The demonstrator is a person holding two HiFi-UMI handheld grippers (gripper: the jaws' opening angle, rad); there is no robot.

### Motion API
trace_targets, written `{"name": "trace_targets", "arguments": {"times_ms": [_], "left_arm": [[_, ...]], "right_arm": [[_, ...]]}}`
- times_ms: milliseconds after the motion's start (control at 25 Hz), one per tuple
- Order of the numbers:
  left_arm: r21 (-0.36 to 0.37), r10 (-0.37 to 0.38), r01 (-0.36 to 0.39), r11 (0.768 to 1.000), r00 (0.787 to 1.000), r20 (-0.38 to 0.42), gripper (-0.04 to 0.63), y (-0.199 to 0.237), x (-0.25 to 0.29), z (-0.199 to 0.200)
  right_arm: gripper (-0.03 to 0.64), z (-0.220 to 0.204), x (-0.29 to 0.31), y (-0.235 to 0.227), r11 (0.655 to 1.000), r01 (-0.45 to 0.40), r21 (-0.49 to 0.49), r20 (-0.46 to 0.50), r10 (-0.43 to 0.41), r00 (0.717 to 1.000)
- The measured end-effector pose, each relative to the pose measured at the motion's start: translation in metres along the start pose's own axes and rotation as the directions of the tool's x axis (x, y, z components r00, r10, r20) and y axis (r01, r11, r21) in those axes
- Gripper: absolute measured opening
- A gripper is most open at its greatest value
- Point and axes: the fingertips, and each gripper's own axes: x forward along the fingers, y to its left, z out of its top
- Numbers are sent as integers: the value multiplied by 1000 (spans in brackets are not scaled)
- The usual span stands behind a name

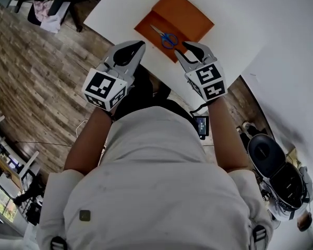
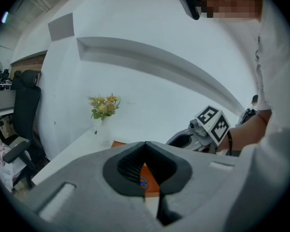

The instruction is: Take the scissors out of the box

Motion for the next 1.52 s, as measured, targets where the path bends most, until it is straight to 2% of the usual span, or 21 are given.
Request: {"name": "trace_targets", "arguments": {"times_ms": [240, 480, 760, 1200, 1520], "left_arm": [[-18, -24, 23, 1000, 998, -54, 5, 29, 23, -16], [-42, -42, 38, 998, 995, -88, 5, 54, 40, -28], [-70, -67, 59, 996, 991, -116, 5, 50, 49, -49], [-99, -72, 59, 993, 988, -134, 5, 55, 45, -71], [-101, -83, 70, 992, 987, -138, 5, 18, 41, -70]], "right_arm": [[153, -18, 49, -13, 999, -34, 1, -125, 34, 992], [167, -35, 93, -31, 999, -41, -4, -237, 39, 971], [167, -71, 121, -33, 998, -55, -31, -357, 40, 933], [164, -109, 143, -28, 998, -49, -42, -479, 23, 877], [150, -132, 112, -24, 998, -28, -60, -540, -9, 842]]}}
